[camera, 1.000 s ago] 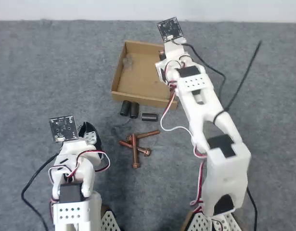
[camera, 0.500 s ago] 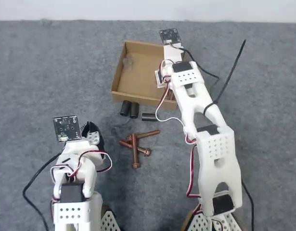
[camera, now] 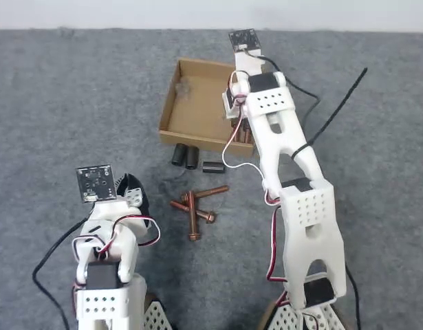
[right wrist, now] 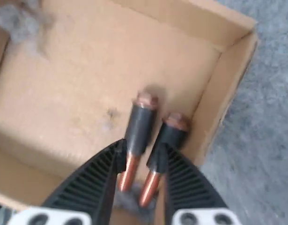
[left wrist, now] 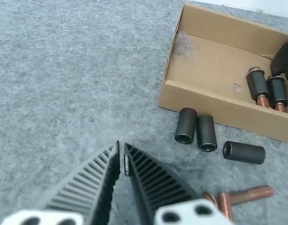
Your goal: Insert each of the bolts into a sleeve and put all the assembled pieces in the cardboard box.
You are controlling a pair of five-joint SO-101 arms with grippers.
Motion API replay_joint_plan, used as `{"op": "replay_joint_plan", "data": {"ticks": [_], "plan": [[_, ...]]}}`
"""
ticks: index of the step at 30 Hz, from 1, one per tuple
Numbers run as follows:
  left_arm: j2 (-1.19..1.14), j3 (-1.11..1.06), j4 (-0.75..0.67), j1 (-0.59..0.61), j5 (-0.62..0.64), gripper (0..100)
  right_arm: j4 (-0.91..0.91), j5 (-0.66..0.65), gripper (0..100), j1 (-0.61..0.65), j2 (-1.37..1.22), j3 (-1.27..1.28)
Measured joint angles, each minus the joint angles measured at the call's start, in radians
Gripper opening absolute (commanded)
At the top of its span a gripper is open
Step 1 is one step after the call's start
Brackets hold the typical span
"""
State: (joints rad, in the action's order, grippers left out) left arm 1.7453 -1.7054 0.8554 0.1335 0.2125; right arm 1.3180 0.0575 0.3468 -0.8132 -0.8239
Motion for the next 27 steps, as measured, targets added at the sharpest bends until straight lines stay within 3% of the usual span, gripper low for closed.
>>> {"op": "replay_joint_plan", "data": {"ticks": [5, 10, 15, 27], "plan": [[0.0, 0.0, 0.0, 0.002, -0.002, 1, 0.206, -0.038, 0.6, -0.002, 0.074, -0.064], [0.0, 0.0, 0.0, 0.0, -0.084, 1, 0.385, -0.124, 0.6, 0.006, 0.137, -0.072], [0.0, 0.0, 0.0, 0.002, -0.106, 1, 0.434, -0.14, 0.6, 0.011, 0.206, -0.049], [0.0, 0.0, 0.0, 0.002, -0.106, 1, 0.436, -0.141, 0.6, 0.012, 0.698, 0.514]]}}
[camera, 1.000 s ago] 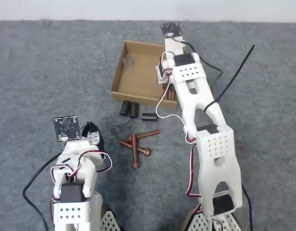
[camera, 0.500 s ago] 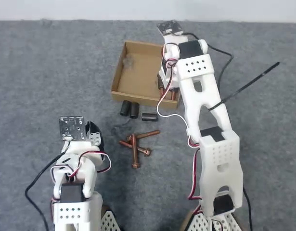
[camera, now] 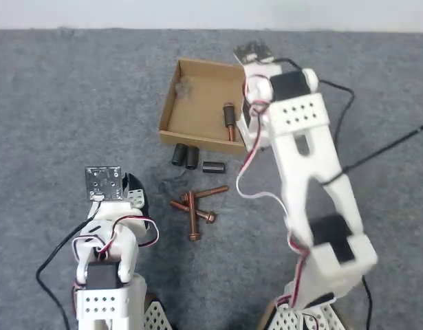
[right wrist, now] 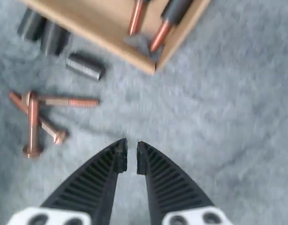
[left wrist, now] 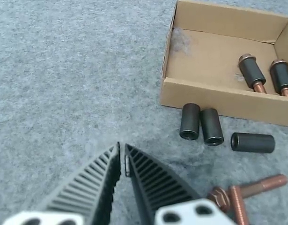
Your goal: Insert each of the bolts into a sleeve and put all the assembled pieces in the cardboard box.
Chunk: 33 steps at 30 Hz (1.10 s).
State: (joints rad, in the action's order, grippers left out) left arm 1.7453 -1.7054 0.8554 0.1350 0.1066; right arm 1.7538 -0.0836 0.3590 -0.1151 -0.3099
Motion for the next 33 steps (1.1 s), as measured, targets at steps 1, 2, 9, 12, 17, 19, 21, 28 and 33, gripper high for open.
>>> {"op": "replay_joint_plan", "data": {"ticks": [1, 2, 9, 12, 17, 19, 21, 28, 33], "plan": [[0.0, 0.0, 0.0, 0.0, 0.0, 1, 0.0, -0.002, 0.6, 0.002, 0.04, 0.051], [0.0, 0.0, 0.0, 0.0, 0.0, 1, 0.0, -0.002, 0.6, 0.002, 0.075, 0.103], [0.0, 0.0, 0.011, 0.0, -0.002, 1, -0.015, -0.112, 0.6, 0.002, 0.319, 0.442], [0.0, 0.0, 0.031, -0.002, -0.002, 1, -0.034, -0.18, 0.6, 0.005, 0.439, 0.575], [0.0, 0.0, 0.035, -0.002, -0.005, 1, -0.091, -0.269, 0.6, 0.011, 0.623, 0.783], [0.0, 0.0, 0.035, -0.002, -0.005, 1, -0.117, -0.302, 0.6, 0.048, 0.678, 0.867], [0.0, 0.0, 0.035, 0.0, -0.005, 1, -0.149, -0.342, 0.6, 0.103, 0.72, 0.95], [0.0, 0.0, 0.035, 0.0, -0.005, 1, -0.345, -0.496, 3.5, 0.296, 0.775, 1.115], [0.0, 0.0, 0.035, -0.002, -0.005, 1, -0.509, -0.598, 14.7, 0.316, 0.763, 1.115]]}}
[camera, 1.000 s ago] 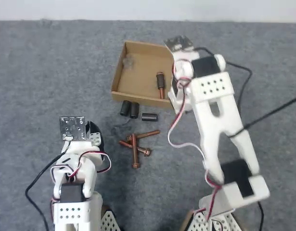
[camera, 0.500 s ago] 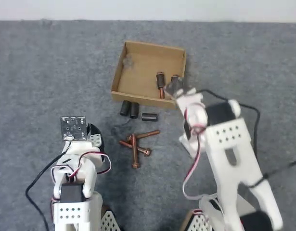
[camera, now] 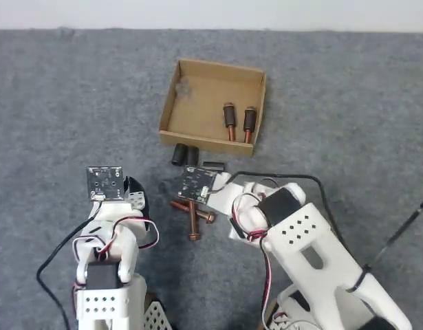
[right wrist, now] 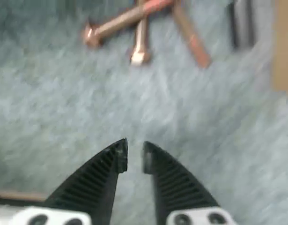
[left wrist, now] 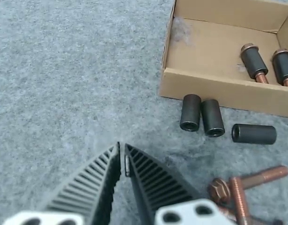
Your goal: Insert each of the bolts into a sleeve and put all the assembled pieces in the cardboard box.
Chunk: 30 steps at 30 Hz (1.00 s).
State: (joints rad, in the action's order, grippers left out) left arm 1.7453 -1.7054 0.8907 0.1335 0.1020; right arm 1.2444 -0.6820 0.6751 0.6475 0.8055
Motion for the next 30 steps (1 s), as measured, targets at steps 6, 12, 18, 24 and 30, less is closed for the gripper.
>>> {"op": "replay_joint_plan", "data": {"ticks": [6, 12, 18, 24, 30], "plan": [[0.0, 0.0, 0.0, 0.0, -0.002, 1, -0.232, -0.064, 14.3, -0.002, -0.124, 0.0], [0.0, 0.0, 0.0, 0.0, -0.002, 1, -0.288, -0.144, 14.3, -0.026, -0.315, -0.063], [0.0, 0.0, 0.0, 0.0, -0.002, 1, -0.301, -0.204, 13.0, -0.054, -0.506, -0.226], [0.0, 0.0, 0.0, 0.002, -0.002, 1, -0.301, -0.255, 12.6, -0.074, -0.697, -0.388], [0.0, 0.0, 0.0, 0.002, -0.002, 1, -0.301, -0.288, 12.6, -0.123, -0.835, -0.519]]}}
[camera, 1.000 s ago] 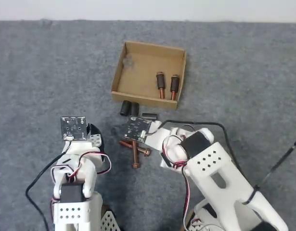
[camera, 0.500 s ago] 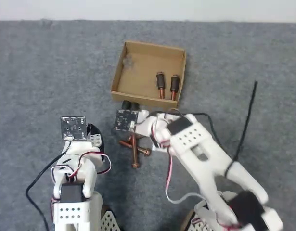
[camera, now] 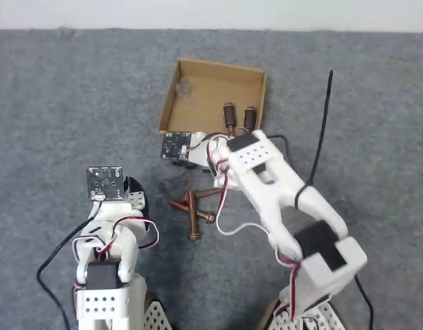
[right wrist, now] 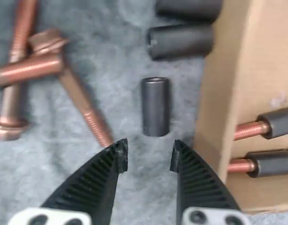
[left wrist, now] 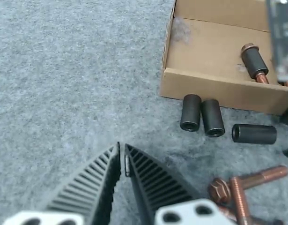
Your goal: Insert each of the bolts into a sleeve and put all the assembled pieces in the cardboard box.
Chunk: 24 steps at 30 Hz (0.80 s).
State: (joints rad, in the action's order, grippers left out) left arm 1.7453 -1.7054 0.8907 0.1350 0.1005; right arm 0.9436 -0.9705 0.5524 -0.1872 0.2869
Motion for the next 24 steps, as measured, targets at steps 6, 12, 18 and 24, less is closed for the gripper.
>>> {"op": "replay_joint_plan", "data": {"ticks": [6, 12, 18, 24], "plan": [[0.0, 0.0, 0.0, -0.002, 0.0, 1, 0.0, -0.009, 12.6, -0.005, -0.094, -0.081], [0.0, 0.0, 0.0, 0.0, -0.081, 1, 0.0, -0.009, 12.6, -0.005, -0.173, -0.137], [0.0, 0.0, 0.0, 0.0, -0.117, 1, 0.0, -0.009, 12.6, -0.005, -0.212, -0.175], [0.0, 0.0, 0.0, 0.0, -0.117, 1, 0.0, -0.009, 12.6, -0.003, -0.262, -0.219]]}}
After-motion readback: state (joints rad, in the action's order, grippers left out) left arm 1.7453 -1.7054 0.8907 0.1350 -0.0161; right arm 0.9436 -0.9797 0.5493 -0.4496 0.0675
